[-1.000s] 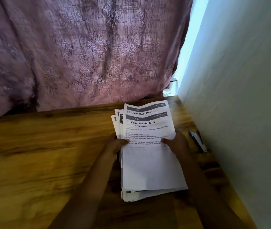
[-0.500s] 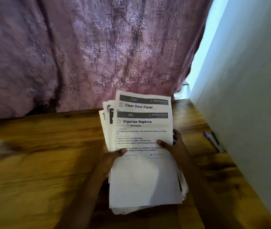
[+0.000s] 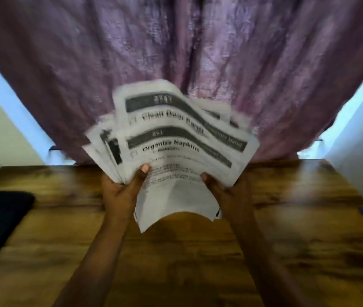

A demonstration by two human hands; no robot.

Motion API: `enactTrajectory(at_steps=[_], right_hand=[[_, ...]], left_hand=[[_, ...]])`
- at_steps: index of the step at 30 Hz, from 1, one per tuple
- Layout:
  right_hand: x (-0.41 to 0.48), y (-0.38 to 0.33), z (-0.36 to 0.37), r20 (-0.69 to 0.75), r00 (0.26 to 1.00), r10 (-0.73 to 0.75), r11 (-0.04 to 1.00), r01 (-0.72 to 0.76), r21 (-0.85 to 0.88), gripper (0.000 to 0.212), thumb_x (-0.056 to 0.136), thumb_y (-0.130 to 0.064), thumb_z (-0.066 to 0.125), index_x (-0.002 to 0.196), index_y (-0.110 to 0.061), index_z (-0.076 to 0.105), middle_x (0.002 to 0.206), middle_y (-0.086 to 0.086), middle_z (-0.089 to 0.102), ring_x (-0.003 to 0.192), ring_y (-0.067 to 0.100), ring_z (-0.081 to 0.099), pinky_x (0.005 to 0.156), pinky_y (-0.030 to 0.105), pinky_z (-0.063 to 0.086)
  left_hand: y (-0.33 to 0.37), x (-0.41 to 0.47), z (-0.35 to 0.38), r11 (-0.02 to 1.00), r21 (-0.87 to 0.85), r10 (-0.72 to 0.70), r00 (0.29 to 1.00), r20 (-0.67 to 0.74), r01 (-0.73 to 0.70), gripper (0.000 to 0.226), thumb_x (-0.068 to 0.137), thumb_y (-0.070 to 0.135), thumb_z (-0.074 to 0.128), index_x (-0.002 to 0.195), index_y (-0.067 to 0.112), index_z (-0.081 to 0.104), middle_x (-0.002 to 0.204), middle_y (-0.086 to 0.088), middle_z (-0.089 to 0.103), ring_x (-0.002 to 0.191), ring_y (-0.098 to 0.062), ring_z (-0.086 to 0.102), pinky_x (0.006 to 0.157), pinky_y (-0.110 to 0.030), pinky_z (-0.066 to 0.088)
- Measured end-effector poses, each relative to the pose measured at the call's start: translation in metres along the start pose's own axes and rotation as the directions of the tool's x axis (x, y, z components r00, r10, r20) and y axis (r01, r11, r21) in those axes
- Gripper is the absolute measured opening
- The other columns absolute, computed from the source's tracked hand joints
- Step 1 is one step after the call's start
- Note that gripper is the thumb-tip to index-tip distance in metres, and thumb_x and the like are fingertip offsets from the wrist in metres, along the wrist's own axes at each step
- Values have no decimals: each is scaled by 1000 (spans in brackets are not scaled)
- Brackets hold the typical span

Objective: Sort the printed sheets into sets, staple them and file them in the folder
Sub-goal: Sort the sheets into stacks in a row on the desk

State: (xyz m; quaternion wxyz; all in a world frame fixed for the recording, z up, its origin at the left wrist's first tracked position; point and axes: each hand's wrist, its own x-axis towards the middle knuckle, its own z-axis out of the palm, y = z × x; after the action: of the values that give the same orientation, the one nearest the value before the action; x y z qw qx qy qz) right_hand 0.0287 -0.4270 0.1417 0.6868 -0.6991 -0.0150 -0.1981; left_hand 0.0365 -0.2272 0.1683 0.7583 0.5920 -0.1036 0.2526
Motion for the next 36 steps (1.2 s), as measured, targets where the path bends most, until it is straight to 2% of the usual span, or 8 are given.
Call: enactTrajectory(at_steps=[7,14,19,22,25,28,31,36], right_hand=[[-19,37,42,45,993,111,994,-112,21,60,72,-37,78,124,-24,53,117,-4,65,107,12,63,87,44,55],[-1,30,26,181,981,67,991,-87,105,44,72,-15,74,114,-22,61,111,-8,70,107,14,64,89,35,54],[-4,31,38,83,995,51,996,-57,75,37,73,-19,71,108,-26,62,101,-19,70,99,6,66,77,21,55],[-5,35,35,57,997,47,996,-52,79,40,71,-23,72,110,-25,62,104,-18,70,100,6,66,80,24,55],[-6,33,29,124,992,31,998,-38,58,42,70,-14,71,109,-23,60,102,-21,70,99,3,65,76,18,53],[-7,33,26,168,985,41,997,-50,53,41,71,-9,72,109,-22,60,101,-20,70,98,3,66,75,17,53],[-10,32,25,156,986,65,994,-78,78,51,61,-34,85,106,-20,64,102,-9,72,97,11,68,77,25,56],[-11,33,25,145,982,121,980,-141,137,66,49,-51,87,104,-21,66,105,3,72,97,22,68,79,38,57]], left_hand=[[-33,3,-66,985,123,-123,991,44,117,78,69,28,84,128,-7,48,113,2,70,105,-14,66,80,-24,55],[-33,7,-74,982,69,-182,975,127,174,34,75,4,75,104,14,61,94,12,74,91,-7,70,69,-20,56],[-25,11,-62,964,110,-260,944,201,242,76,53,59,84,118,27,60,111,5,71,103,-15,67,79,-36,57],[1,21,-53,985,166,34,994,109,-52,83,73,61,71,137,17,39,131,-5,56,122,-20,55,94,-40,50],[47,39,-38,512,579,539,762,359,-634,68,89,48,53,140,6,35,145,-14,37,138,-23,32,111,-49,30],[64,55,-14,221,627,277,665,694,-747,76,91,64,33,146,12,31,151,-6,35,141,-23,28,112,-57,22],[45,65,-8,135,654,-163,634,756,-745,99,78,85,3,149,21,27,147,-4,43,137,-24,37,116,-49,17],[46,76,-5,167,565,-34,568,822,-808,93,78,85,16,142,24,42,135,1,56,123,-21,52,111,-47,29]])
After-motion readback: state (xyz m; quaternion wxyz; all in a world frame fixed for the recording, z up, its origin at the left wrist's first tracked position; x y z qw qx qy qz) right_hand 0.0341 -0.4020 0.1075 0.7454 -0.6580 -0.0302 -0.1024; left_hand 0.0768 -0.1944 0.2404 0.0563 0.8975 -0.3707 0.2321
